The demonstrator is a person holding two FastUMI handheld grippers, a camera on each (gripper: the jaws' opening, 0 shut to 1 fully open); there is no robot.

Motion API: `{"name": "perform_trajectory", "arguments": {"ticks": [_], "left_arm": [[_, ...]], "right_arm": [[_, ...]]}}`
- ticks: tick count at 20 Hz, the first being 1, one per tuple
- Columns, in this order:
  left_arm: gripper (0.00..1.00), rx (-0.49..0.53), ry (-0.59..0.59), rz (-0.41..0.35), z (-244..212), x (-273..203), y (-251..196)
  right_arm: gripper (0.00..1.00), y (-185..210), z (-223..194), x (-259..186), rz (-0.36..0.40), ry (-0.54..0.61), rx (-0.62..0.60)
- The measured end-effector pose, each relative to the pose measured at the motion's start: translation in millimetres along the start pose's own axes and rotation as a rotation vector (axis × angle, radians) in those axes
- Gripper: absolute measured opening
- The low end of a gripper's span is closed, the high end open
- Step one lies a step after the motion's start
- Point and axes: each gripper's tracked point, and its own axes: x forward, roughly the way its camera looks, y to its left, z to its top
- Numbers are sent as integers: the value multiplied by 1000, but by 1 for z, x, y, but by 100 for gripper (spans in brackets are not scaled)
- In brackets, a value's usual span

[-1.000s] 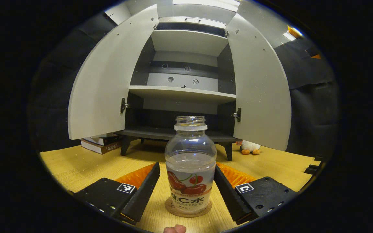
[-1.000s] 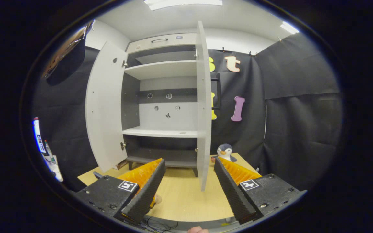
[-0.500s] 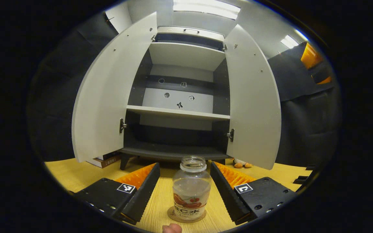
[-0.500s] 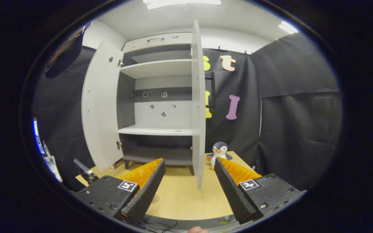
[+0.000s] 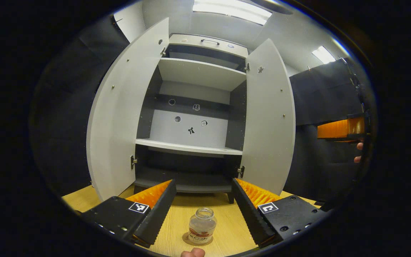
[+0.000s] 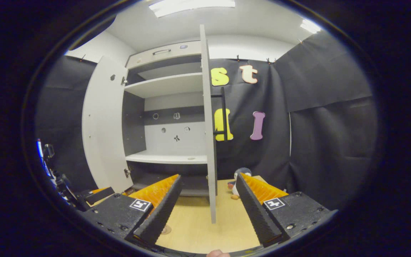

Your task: Grasp the bottle in the cabinet with the left hand and place it on the coaster, then close the right door with the right hand and the left door with the left hand.

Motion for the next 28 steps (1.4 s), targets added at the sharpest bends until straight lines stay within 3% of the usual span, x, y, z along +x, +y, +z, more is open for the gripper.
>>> {"name": "perform_trajectory", "arguments": {"ticks": [4, 9, 11, 12, 13, 15, 16, 18, 19, 20, 21, 23, 25, 28], "left_arm": [[95, 4, -11, 149, 20, 2, 18], [95, 39, 15, 140, 27, 0, 20], [95, 45, 53, 128, 22, -4, 19], [90, 50, 49, 131, 24, -6, 21], [95, 54, 37, 131, 26, -8, 22], [95, 54, 22, 129, 31, -11, 20], [95, 55, 13, 122, 33, -12, 19], [90, 64, 3, 122, 36, -14, 21], [95, 67, 1, 123, 37, -15, 22], [90, 68, -5, 126, 38, -17, 23], [95, 67, -8, 127, 39, -19, 25], [90, 64, -12, 126, 42, -21, 26], [95, 64, -10, 122, 40, -21, 28], [95, 83, -6, 109, 32, -19, 26]], "right_arm": [[100, -48, 46, 33, -24, -14, -17], [96, -86, 96, 68, -137, -82, -46], [99, -92, 110, 87, -161, -116, -60], [99, -91, 117, 94, -153, -134, -62], [100, -92, 121, 100, -159, -144, -62], [96, -91, 116, 110, -168, -135, -66], [100, -87, 111, 114, -166, -126, -56], [92, -83, 113, 115, -169, -141, -35], [96, -80, 110, 113, -159, -136, -29], [96, -76, 111, 112, -152, -138, -21], [91, -74, 108, 110, -151, -130, -24], [96, -70, 108, 107, -167, -127, -62], [95, -59, 109, 106, -176, -132, -98], [95, -27, 102, 108, -114, -109, -110]]}}
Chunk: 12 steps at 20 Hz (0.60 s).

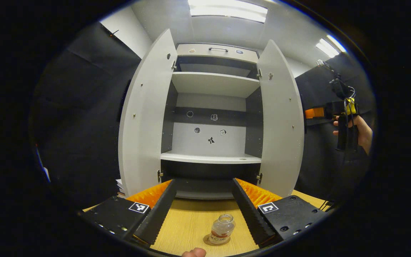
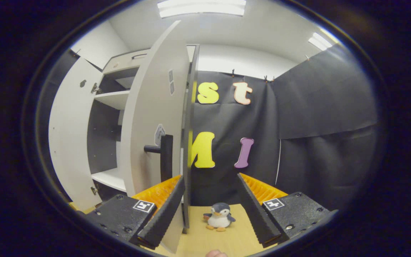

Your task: Grasp the bottle in the cabinet with the left hand and place it on the coaster, then close the right door with the right hand and the left door with the left hand.

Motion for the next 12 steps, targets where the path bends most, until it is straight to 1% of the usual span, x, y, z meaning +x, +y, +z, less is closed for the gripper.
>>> {"name": "perform_trajectory", "arguments": {"ticks": [2, 5, 9, 10, 11, 12], "left_arm": [[95, 6, 0, -11, -3, 2, 2], [95, -2, -1, 1, -4, 5, 9], [95, -9, -7, -5, -1, 4, 11], [99, -4, -7, 0, 1, 4, 14], [95, 0, -11, 4, 2, 4, 16], [95, 1, -15, 5, 4, 3, 16]], "right_arm": [[96, 21, 1, -2, 37, -5, 5], [95, 48, -1, 2, 78, -8, 13], [95, 80, -3, 11, 117, -23, 43], [95, 90, -3, 14, 133, -27, 49], [95, 101, -4, 17, 162, -25, 55], [91, 111, -4, 19, 191, -24, 70]]}}
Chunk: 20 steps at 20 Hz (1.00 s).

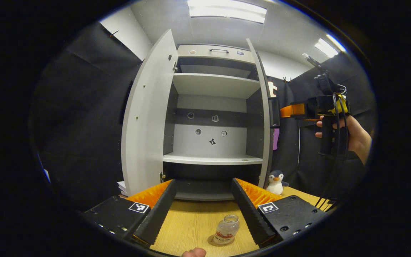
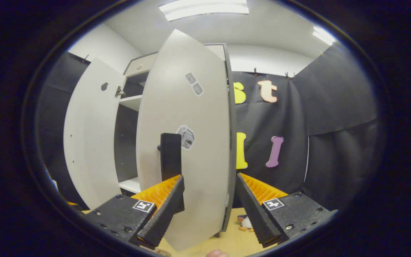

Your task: Grasp the bottle in the cabinet with the left hand and place it on the coaster, then close the right door with the right hand and the left door with the left hand.

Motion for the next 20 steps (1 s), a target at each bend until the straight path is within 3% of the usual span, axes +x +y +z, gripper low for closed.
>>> {"name": "perform_trajectory", "arguments": {"ticks": [3, 5, 8, 9, 10, 13, 16, 20], "left_arm": [[95, 5, -9, 13, 4, 0, 4], [95, -3, -18, 20, 9, 0, 7], [95, -15, -22, 26, 16, -4, 9], [99, -15, -17, 30, 18, -5, 11], [95, -21, -16, 31, 21, -6, 12], [95, -53, -32, 17, 37, -10, 11], [99, -47, -57, 36, 51, -11, 17], [99, -49, -68, 41, 59, -13, 21]], "right_arm": [[98, 9, 2, 4, 16, -5, 4], [94, 12, 9, -2, 17, -25, -9], [98, 10, 8, -22, 12, -26, -23], [98, 11, 8, -31, 13, -34, -17], [94, 9, 7, -39, 9, -41, -8], [98, 10, -7, -65, 15, -40, 2], [94, 1, -25, -91, -30, -75, 18], [98, 1, -71, -121, -65, -64, 47]]}}
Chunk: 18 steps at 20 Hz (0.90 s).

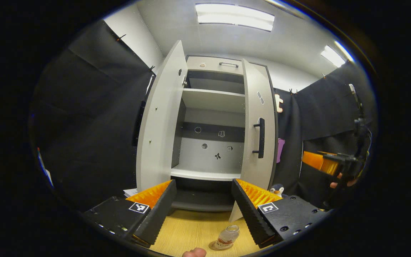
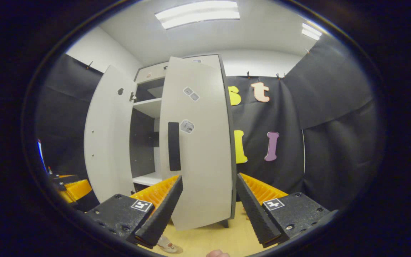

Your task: Grasp the bottle in the cabinet with the left hand and place it on the coaster, then close the right door with the right hand and the left door with the left hand.

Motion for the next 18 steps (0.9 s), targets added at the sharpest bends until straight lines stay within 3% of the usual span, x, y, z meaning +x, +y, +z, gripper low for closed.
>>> {"name": "perform_trajectory", "arguments": {"ticks": [1, 2, 3, 4, 7, 10, 11, 12, 15, 17, 18], "left_arm": [[99, -3, -6, 11, 2, 0, 4], [95, -3, -6, 27, 4, 1, 10], [99, -6, 0, 43, 5, 2, 18], [95, -8, 1, 67, 9, 5, 28], [99, -23, -6, 139, 31, 11, 75], [95, -49, -39, 225, 61, 21, 136], [99, -52, -53, 254, 71, 26, 157], [95, -52, -62, 284, 78, 31, 175], [95, -36, -75, 373, 87, 55, 226], [95, -39, -57, 399, 83, 76, 240], [99, -48, -40, 408, 78, 86, 245]], "right_arm": [[94, -3, -6, -9, -13, -23, 5], [98, -6, -15, -18, -27, -38, -1], [97, -6, -28, -25, -29, -34, -13], [97, -2, -41, -31, -18, -14, -28], [98, 3, -68, -47, 9, 53, -10], [98, 15, -87, -54, 28, 104, 48], [94, 18, -92, -54, 36, 124, 54], [98, 20, -93, -54, 48, 135, 55], [94, 22, -88, -52, 69, 136, 32], [98, 20, -83, -51, 73, 123, 16], [98, 19, -81, -50, 72, 116, 15]]}}
